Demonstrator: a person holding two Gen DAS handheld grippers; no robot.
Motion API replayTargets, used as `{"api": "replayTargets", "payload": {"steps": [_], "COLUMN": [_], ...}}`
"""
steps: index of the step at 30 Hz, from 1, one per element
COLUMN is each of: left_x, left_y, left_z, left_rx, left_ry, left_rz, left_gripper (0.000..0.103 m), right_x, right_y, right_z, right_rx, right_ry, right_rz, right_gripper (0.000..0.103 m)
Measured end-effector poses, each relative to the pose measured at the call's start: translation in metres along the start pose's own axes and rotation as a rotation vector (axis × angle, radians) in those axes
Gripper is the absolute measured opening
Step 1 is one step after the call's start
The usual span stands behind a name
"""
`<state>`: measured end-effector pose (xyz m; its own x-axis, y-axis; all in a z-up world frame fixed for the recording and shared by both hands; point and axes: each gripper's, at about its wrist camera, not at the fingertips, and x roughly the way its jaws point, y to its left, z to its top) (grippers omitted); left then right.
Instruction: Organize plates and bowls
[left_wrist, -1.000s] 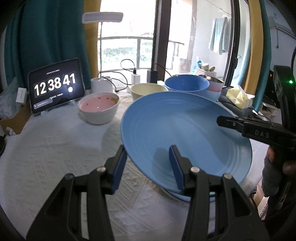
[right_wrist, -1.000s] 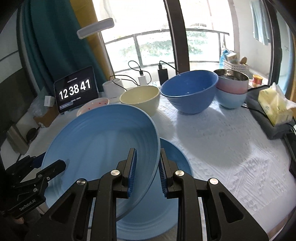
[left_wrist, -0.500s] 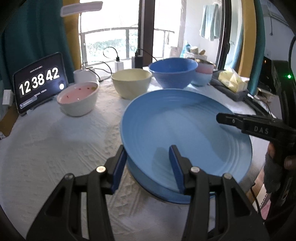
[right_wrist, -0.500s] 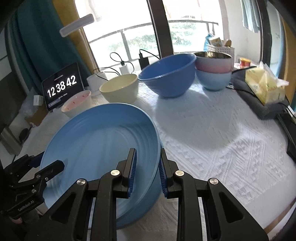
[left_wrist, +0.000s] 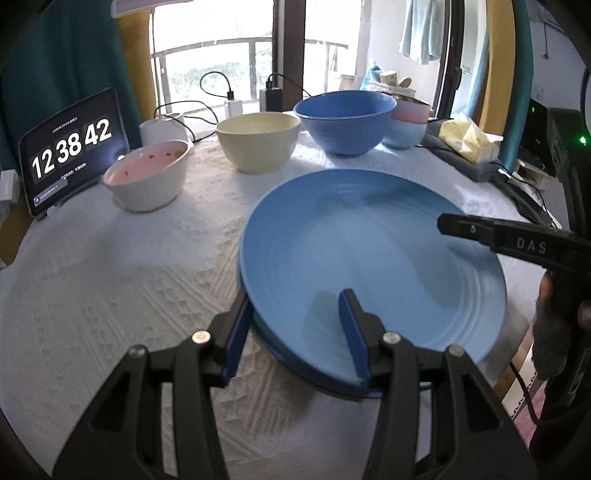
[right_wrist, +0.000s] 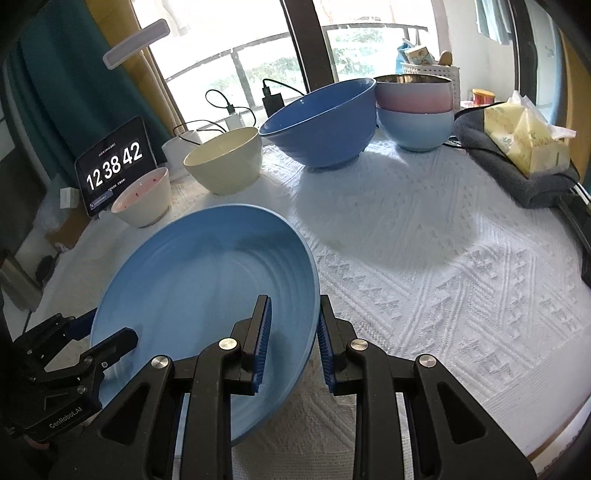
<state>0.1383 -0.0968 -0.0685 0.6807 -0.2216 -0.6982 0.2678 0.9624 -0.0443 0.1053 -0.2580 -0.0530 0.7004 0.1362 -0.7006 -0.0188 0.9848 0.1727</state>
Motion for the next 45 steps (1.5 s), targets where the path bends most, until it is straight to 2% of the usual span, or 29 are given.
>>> {"api": "replayTargets", "payload": {"steps": [4, 7, 11, 16, 21, 23, 25, 27, 28, 29, 31, 34, 40, 41, 42, 45], "left_x": [-0.003, -0.01, -0.011, 0.007, 0.019, 0.023, 0.025, 0.026, 0.028, 0.03, 0.035, 0.035, 0.034, 0.032, 0.031, 0.029], "left_y": [0.011, 0.016, 0.024, 0.033, 0.031, 0.031, 0.031, 0.031, 0.032, 0.033, 0.035, 0.026, 0.013, 0.009, 0.006, 0.01], "left_z": [-0.001, 0.001, 0.003, 0.001, -0.002, -0.004, -0.004, -0.004, -0.005, -0.006, -0.007, -0.006, -0.009, -0.01, -0.01, -0.01], "left_rx": [-0.042, -0.055, -0.086, -0.145, -0.151, -0.171, -0.185, -0.193, -0.203, -0.209, -0.223, -0.189, -0.14, -0.125, -0.117, -0.133], "left_ry": [-0.012, -0.043, -0.051, 0.007, 0.039, 0.05, 0.053, 0.056, 0.057, 0.06, 0.071, 0.08, 0.072, 0.062, 0.054, 0.047], "left_rz": [-0.003, -0.001, 0.002, 0.032, 0.015, -0.002, -0.012, -0.027, -0.05, -0.059, -0.079, -0.076, -0.119, -0.129, -0.132, -0.133], "left_gripper": [0.055, 0.067, 0.069, 0.069, 0.069, 0.069, 0.069, 0.069, 0.072, 0.082, 0.09, 0.095, 0.093, 0.085, 0.085, 0.081], "right_x": [-0.004, -0.004, -0.002, -0.001, -0.002, 0.0, 0.004, 0.012, 0.015, 0.017, 0.017, 0.019, 0.023, 0.024, 0.023, 0.023], "right_y": [-0.004, -0.008, -0.015, -0.019, -0.019, -0.02, -0.021, -0.021, -0.021, -0.021, -0.014, -0.006, 0.002, 0.005, 0.009, 0.014], "right_z": [0.002, 0.002, 0.002, 0.0, 0.001, 0.0, -0.003, -0.005, -0.008, -0.01, -0.013, -0.016, -0.016, -0.016, -0.017, -0.019], "right_rx": [0.016, 0.025, 0.051, 0.069, 0.073, 0.079, 0.085, 0.092, 0.1, 0.111, 0.087, 0.074, 0.047, 0.04, 0.038, 0.042], "right_ry": [-0.015, -0.012, -0.005, 0.002, 0.001, 0.008, 0.023, 0.05, 0.059, 0.057, 0.03, 0.014, 0.016, 0.017, 0.017, 0.002], "right_rz": [-0.008, -0.022, -0.033, -0.032, -0.031, -0.031, -0.022, -0.015, 0.002, 0.021, 0.002, 0.0, 0.011, 0.023, 0.04, 0.006], "right_gripper": [0.032, 0.033, 0.033, 0.035, 0.037, 0.04, 0.048, 0.048, 0.05, 0.052, 0.058, 0.058, 0.058, 0.055, 0.047, 0.047]}}
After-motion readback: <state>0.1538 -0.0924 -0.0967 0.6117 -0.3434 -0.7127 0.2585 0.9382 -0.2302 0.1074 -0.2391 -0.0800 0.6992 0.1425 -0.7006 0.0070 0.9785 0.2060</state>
